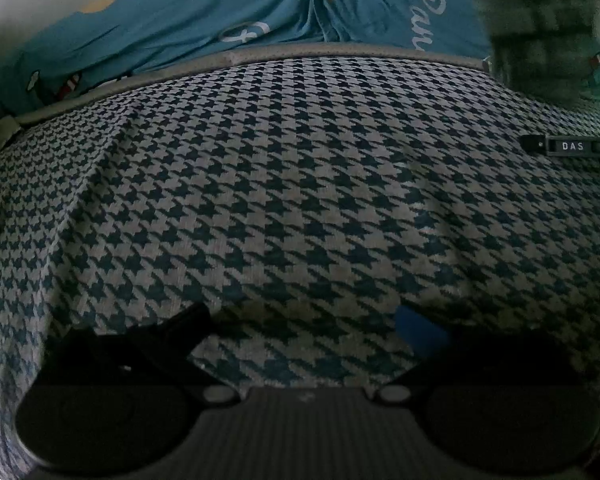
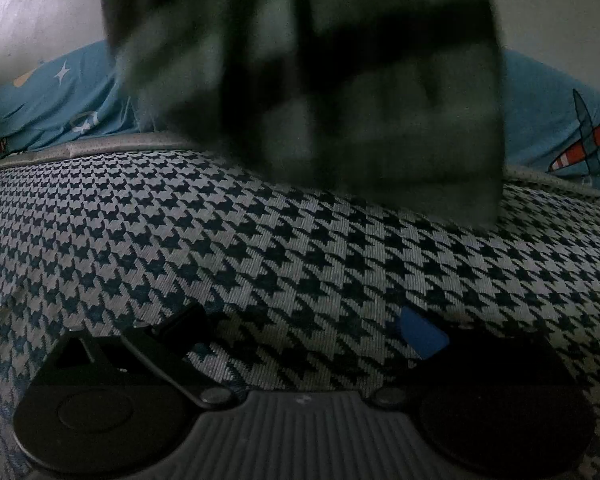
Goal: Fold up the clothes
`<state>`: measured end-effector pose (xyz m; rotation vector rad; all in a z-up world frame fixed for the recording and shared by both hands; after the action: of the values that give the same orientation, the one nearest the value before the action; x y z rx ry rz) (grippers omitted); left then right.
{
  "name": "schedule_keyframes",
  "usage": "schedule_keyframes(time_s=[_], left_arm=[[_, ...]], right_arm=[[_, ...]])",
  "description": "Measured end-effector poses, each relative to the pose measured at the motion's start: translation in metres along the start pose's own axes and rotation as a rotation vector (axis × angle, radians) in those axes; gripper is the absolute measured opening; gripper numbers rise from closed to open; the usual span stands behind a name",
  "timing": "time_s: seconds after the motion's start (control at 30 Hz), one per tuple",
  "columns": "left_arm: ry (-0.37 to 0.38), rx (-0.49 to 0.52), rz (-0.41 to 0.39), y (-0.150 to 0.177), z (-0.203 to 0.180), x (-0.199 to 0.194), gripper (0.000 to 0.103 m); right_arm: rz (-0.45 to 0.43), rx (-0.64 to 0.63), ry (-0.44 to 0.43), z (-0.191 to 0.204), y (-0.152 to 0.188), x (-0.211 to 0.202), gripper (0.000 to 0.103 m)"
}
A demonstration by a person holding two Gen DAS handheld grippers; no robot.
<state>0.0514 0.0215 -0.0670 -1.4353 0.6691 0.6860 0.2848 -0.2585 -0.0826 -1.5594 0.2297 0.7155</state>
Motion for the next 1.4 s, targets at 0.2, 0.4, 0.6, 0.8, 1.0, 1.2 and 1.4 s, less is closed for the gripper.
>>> schedule_keyframes(time_s=[0.2,0.4,0.6,0.8,1.0,1.2,1.4], left_arm=[[-0.111,0.002,-0.081,-0.003,0.020,-0.007,0.103],[-0.172,-0.083,-0.087,0.008,0.053,-0.018,0.103],[-0.214,-0.095,-0.093,0.021,0.067,-0.032,0.103],[-0.238,-0.114,-0.091,0.019,0.066,-0.023,0.103],[-0.243,-0.131,-0.080,0.014,0.068,-0.021,0.103],[-0.242,-0.145,-0.065,0.014,0.064,-0.022,0.103],[-0.239,-0.146,-0.051,0.014,0.062,-0.021,0.103]], right_arm=[[0.000,0.000,0.000,0.000,0.000,0.000,0.103],[0.000,-0.001,0.001,0.000,0.000,0.000,0.103],[0.000,-0.002,0.001,-0.001,0.000,-0.001,0.103],[0.000,-0.008,0.001,0.000,-0.001,0.001,0.103],[-0.001,-0.017,0.002,0.000,0.000,0.000,0.103],[-0.001,-0.024,0.003,0.000,0.000,0.000,0.103],[-0.001,-0.025,0.003,0.000,0.000,0.000,0.103]])
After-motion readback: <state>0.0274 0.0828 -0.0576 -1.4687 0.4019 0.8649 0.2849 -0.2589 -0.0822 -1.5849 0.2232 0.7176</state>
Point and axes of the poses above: each gripper's, at about its wrist camera, not at the fingertips, and x roughly the way its jaws point, z to its left, y to its underside, the point moved 9 cm from there along x, roughly the way its jaws point, and after that the axes turned 3 degrees about -z, right-handed, at the moved point
